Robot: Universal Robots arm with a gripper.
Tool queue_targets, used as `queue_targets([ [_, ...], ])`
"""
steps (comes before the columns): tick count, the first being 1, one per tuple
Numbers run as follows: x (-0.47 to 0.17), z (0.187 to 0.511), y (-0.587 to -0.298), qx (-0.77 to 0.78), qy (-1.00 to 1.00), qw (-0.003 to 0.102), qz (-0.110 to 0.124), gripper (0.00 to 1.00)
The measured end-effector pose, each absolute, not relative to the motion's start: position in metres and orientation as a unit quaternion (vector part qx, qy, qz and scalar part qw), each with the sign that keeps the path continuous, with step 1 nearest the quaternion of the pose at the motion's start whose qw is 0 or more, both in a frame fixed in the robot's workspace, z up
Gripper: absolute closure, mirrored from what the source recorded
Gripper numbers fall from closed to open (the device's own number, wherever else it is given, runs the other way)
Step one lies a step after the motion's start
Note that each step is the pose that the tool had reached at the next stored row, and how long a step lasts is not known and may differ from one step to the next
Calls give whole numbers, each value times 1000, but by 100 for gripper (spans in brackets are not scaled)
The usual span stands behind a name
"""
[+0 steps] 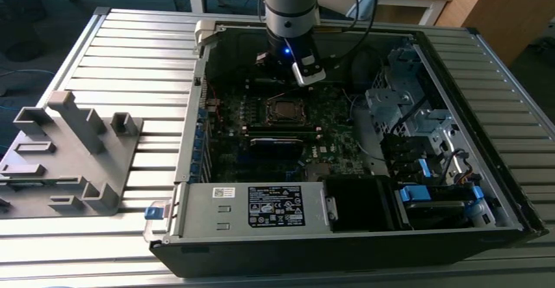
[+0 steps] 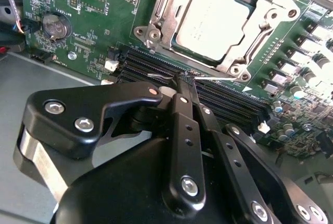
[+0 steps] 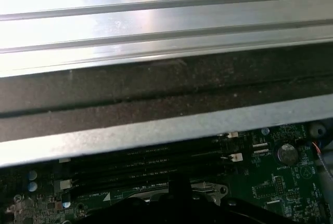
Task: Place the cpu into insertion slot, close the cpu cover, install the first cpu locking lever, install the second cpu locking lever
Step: 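Install the first cpu locking lever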
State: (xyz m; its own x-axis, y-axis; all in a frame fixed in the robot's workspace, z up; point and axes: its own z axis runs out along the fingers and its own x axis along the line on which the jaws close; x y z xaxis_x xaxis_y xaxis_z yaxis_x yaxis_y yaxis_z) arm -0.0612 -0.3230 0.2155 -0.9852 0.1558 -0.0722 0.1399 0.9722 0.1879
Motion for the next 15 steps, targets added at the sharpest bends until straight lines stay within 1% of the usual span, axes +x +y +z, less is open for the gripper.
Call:
queue_targets([
  [15,-62,214,-321,127,987,48,89,89],
])
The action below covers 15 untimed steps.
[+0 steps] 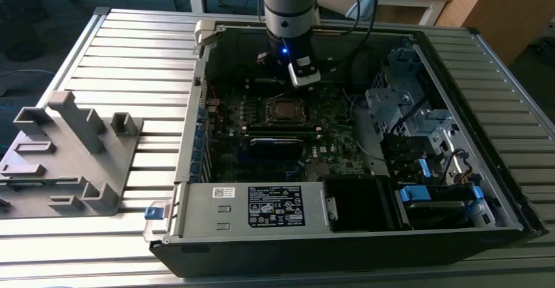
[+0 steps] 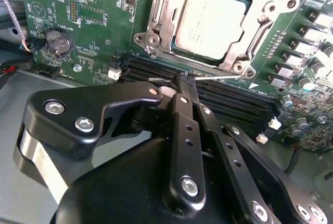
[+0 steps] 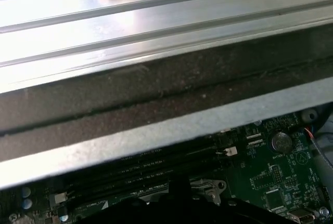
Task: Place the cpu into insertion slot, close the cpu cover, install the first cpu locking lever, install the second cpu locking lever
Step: 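Install the first cpu locking lever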
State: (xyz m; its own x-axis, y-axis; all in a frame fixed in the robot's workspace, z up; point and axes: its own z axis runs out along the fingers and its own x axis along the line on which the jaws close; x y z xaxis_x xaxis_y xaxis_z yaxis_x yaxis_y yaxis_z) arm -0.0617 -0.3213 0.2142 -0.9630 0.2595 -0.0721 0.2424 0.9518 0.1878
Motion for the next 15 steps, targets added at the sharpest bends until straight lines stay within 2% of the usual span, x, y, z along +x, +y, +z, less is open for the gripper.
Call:
queue_targets([
  [11,-63,214,-321,135,985,48,97,89],
  [15,-63,213,-321,137,984,52,97,89],
])
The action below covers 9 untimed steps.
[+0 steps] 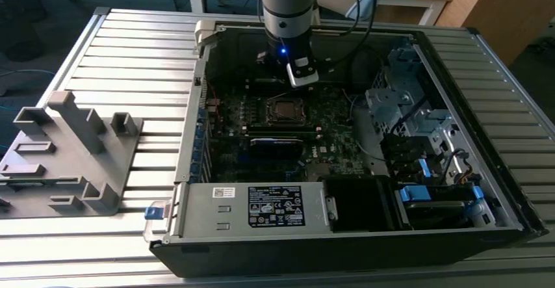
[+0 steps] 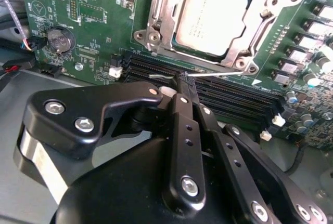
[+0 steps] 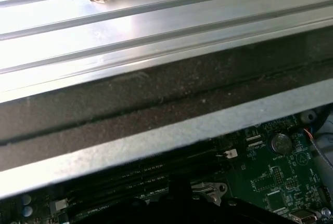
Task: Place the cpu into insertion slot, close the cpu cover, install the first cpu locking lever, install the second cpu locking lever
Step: 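Install the first cpu locking lever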
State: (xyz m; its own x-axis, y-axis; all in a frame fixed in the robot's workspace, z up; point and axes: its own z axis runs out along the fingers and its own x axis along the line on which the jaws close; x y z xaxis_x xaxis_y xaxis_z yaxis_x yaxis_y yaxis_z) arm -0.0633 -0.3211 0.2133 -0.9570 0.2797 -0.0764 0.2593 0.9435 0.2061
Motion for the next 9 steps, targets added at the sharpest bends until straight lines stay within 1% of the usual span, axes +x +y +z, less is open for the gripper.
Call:
queue_targets([
  [3,-63,213,-321,137,984,55,98,89],
  [9,-63,213,-321,137,984,56,98,89],
])
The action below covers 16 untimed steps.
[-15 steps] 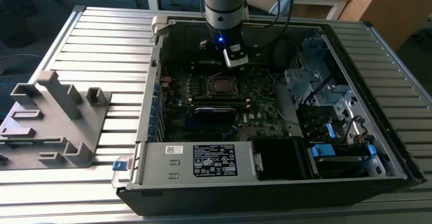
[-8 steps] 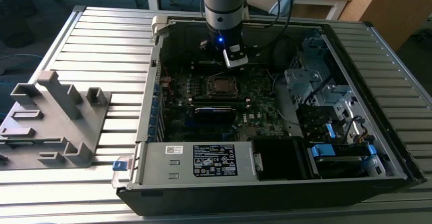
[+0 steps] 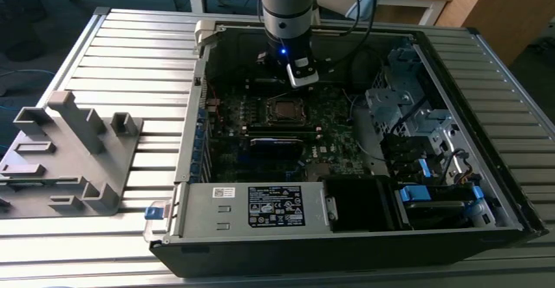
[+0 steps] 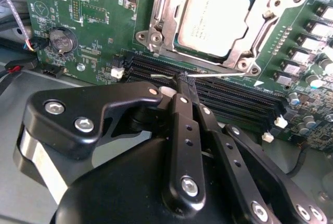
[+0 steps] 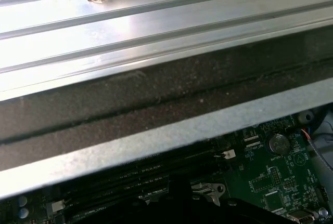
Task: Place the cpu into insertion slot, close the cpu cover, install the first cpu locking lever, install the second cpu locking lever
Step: 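Install the first cpu locking lever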
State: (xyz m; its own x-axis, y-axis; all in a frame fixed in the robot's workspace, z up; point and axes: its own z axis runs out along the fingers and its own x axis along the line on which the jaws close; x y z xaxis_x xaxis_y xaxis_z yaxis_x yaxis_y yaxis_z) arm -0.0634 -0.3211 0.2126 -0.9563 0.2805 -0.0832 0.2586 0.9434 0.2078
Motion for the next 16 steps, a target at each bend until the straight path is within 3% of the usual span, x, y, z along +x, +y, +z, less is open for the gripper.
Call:
queue_targets([
  [16,-64,210,-321,137,984,60,98,89],
])
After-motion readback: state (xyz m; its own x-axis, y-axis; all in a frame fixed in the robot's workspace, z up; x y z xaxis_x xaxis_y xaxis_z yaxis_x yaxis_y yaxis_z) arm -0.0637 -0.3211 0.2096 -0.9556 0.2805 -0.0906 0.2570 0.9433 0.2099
